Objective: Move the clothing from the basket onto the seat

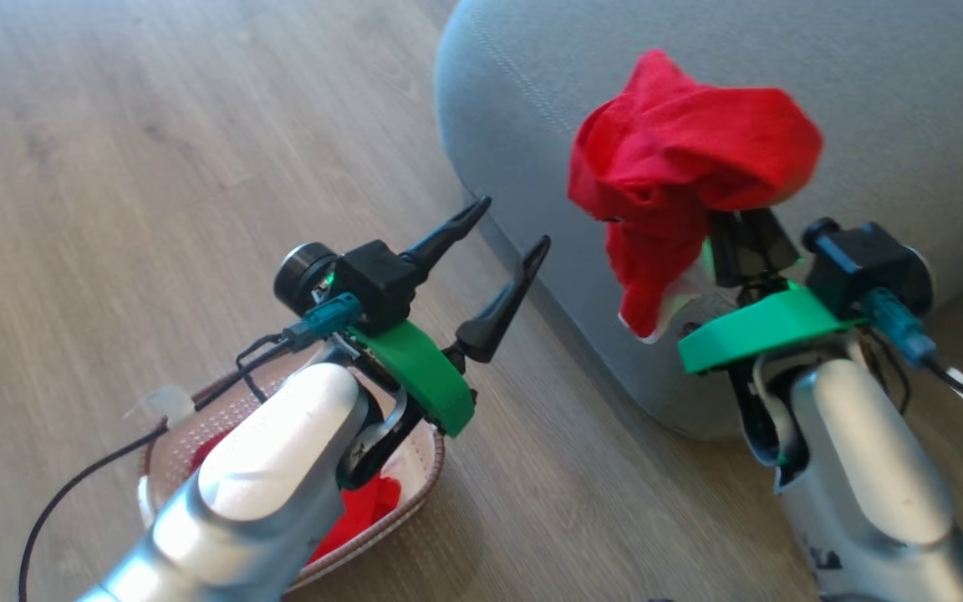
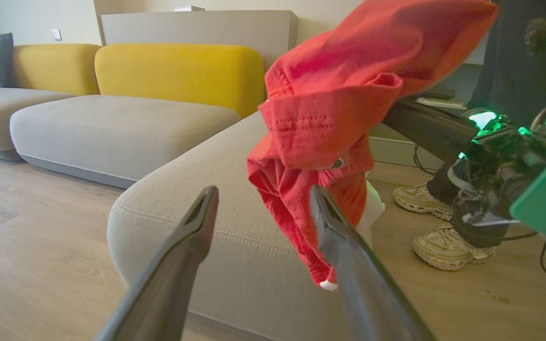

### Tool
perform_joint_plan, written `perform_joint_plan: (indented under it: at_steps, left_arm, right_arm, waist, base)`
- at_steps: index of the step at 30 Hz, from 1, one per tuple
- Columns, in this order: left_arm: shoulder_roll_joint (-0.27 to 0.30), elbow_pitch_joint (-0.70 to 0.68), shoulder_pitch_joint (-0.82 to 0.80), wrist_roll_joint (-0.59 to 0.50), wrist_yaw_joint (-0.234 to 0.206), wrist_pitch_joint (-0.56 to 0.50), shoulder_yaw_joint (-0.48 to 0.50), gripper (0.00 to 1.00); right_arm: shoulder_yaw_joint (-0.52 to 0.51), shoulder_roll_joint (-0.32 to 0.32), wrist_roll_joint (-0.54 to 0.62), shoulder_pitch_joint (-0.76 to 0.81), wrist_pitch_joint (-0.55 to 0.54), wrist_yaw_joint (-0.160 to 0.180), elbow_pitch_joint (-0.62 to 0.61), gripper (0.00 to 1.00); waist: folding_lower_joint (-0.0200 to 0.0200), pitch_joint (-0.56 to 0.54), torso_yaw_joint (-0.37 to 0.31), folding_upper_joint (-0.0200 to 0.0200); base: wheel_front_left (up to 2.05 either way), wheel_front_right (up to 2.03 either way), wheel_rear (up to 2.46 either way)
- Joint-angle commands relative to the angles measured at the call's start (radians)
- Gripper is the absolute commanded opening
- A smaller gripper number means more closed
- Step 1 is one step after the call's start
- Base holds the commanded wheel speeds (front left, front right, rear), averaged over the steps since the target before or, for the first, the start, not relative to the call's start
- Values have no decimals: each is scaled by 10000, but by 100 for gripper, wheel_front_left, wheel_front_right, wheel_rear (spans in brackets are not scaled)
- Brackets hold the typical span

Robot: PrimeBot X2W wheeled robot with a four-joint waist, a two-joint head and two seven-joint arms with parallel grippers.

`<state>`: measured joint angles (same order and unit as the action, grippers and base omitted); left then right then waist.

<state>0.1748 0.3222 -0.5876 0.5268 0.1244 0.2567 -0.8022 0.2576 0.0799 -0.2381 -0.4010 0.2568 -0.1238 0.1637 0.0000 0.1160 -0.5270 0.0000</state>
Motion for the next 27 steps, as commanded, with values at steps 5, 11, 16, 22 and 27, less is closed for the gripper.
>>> perform_joint_plan:
  at_steps: [5,11,16,22,27]
  left_arm:
    - [121,-353,-540,-27,63,51,45,100]
    - [180,-504,-744,-26,63,51,-224,100]
    - [397,-754,-770,-79,63,51,-405,100]
    - [697,-995,-800,-135,63,51,-558,100]
    - [881,-1109,-1098,-93,63,51,-936,100]
  right_arm:
    - [-370,-137,152,213,49,-69,-758,0]
    - [-918,-50,249,114,49,-69,-950,0]
    - [-1491,193,288,-543,49,-69,-666,0]
    - [-2036,671,334,-1619,49,-69,-91,0]
    - [-2365,1294,425,-2674,49,-69,766,0]
  waist:
    - [0,315,-195,0]
    - [0,670,-222,0]
    - [0,1080,-221,0]
    - [0,1624,-184,0]
    - [0,2350,134,0]
  base:
    - [0,0,0]
    - [0,0,0]
    - [0,0,0]
    - [0,0,0]
    - [0,0,0]
